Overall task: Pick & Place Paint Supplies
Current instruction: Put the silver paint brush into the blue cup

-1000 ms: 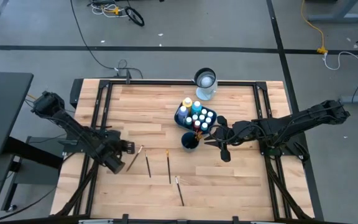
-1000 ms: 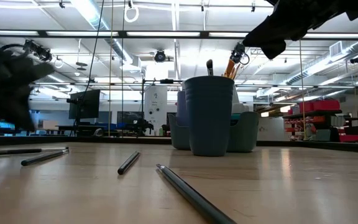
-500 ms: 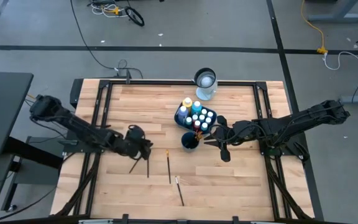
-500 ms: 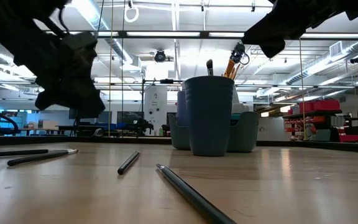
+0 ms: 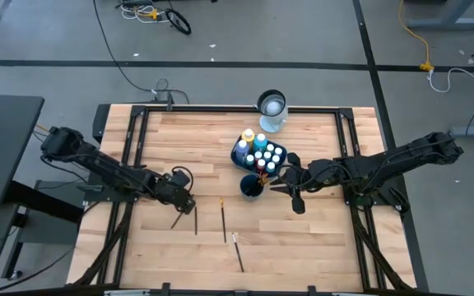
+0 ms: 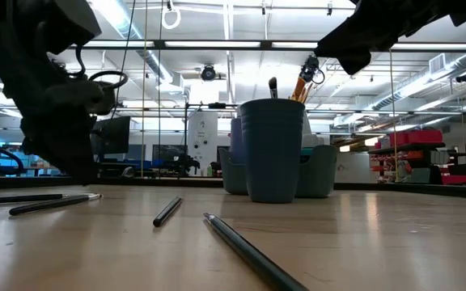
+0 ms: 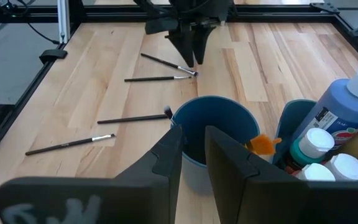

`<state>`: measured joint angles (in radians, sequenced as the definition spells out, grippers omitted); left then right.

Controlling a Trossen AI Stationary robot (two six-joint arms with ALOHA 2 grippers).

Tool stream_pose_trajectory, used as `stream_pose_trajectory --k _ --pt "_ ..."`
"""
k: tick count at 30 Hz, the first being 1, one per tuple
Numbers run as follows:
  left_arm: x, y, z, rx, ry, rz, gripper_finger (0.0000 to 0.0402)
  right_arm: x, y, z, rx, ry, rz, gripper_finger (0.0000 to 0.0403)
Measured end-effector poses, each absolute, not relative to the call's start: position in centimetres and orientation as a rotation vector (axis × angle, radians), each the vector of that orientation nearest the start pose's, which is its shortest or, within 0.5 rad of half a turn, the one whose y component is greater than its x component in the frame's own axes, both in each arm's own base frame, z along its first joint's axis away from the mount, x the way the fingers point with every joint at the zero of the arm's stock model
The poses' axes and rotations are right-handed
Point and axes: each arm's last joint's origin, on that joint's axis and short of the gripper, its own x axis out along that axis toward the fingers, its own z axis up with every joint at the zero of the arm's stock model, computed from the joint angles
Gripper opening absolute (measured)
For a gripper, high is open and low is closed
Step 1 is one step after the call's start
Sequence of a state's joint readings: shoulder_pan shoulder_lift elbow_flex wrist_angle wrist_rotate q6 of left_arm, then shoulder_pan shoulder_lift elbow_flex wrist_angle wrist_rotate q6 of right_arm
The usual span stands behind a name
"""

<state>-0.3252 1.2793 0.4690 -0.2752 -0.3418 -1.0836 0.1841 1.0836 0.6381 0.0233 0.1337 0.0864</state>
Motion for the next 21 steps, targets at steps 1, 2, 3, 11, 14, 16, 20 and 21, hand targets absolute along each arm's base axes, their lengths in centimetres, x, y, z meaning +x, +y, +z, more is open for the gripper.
stream_pose_trajectory --k 1,2,3,11,14,16,20,21 --pt "19.5 -5.5 13.6 -0.635 0.874 0.547 0.0135 22.8 3.9 24.6 0.018 0.418 0.032 0.0072" --pt "19.7 -5.6 13.4 -0.637 0.868 0.547 0.0135 22.8 3.9 24.6 0.018 0.419 0.032 0.0072" --pt "19.9 -5.7 13.1 -0.636 0.866 0.546 0.0135 22.8 3.9 24.6 0.018 0.418 0.032 0.0072" --pt "20.8 -6.0 10.9 -0.577 0.923 0.567 0.0133 22.8 3.9 24.6 0.017 0.415 0.032 0.0072" --pt "20.8 -6.0 10.9 -0.582 0.924 0.571 0.0122 22.8 3.8 24.6 0.016 0.415 0.029 0.0072" --pt "20.7 -5.9 11.0 -0.571 0.93 0.556 0.0107 22.8 3.8 24.6 0.015 0.414 0.026 0.0072" --pt "20.6 -5.9 11.0 -0.558 0.943 0.553 0.0062 22.8 3.8 24.6 0.013 0.414 0.026 0.0072" --pt "20.6 -5.9 10.9 -0.558 0.944 0.554 0.0048 22.8 3.8 24.6 0.013 0.415 0.026 0.0072"
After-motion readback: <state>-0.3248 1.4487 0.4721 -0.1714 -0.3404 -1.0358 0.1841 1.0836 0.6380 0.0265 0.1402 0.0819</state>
